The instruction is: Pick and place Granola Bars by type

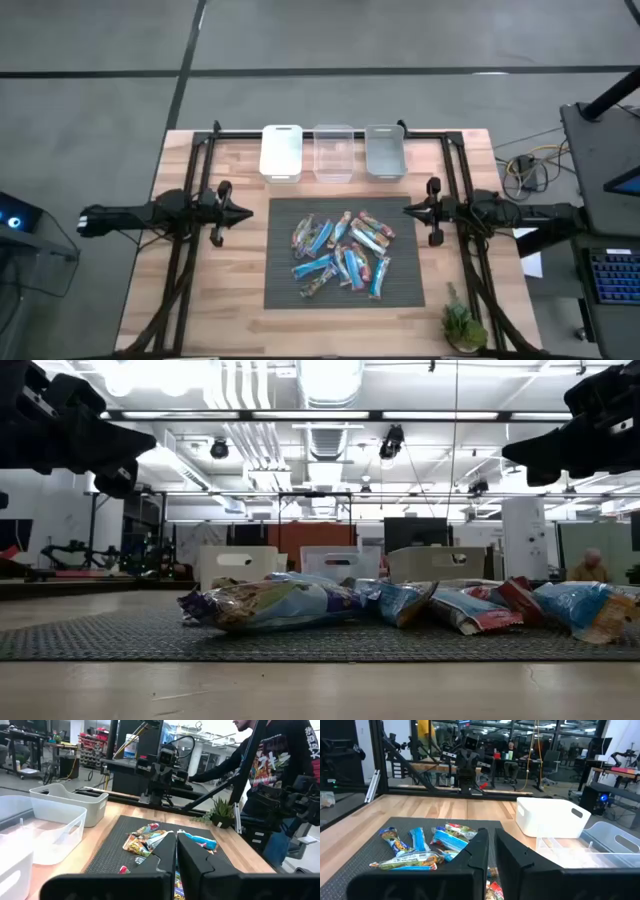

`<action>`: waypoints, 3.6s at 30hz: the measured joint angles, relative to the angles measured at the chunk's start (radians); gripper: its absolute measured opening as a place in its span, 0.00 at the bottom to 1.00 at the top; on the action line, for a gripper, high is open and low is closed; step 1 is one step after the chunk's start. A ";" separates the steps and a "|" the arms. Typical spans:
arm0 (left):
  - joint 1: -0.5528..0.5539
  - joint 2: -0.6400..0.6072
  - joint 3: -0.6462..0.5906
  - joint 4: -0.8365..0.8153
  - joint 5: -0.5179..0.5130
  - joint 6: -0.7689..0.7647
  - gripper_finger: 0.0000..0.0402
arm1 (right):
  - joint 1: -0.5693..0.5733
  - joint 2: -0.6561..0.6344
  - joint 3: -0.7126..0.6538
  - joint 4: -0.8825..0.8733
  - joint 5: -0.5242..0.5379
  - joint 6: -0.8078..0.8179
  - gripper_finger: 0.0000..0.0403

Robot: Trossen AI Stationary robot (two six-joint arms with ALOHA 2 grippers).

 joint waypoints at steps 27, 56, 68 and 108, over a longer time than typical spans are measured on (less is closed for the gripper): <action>0.000 0.000 0.000 0.000 0.000 0.000 0.00 | 0.000 0.000 0.000 0.000 0.000 0.000 0.06; 0.000 0.000 0.000 0.000 0.000 0.000 0.00 | 0.000 0.000 0.000 0.000 0.000 0.000 0.06; 0.001 0.000 0.000 0.000 0.000 0.000 0.00 | 0.000 0.000 0.000 0.000 0.000 0.000 0.06; 0.000 0.000 0.000 0.141 0.000 -0.084 0.00 | 0.000 0.000 0.000 0.102 0.000 0.379 0.06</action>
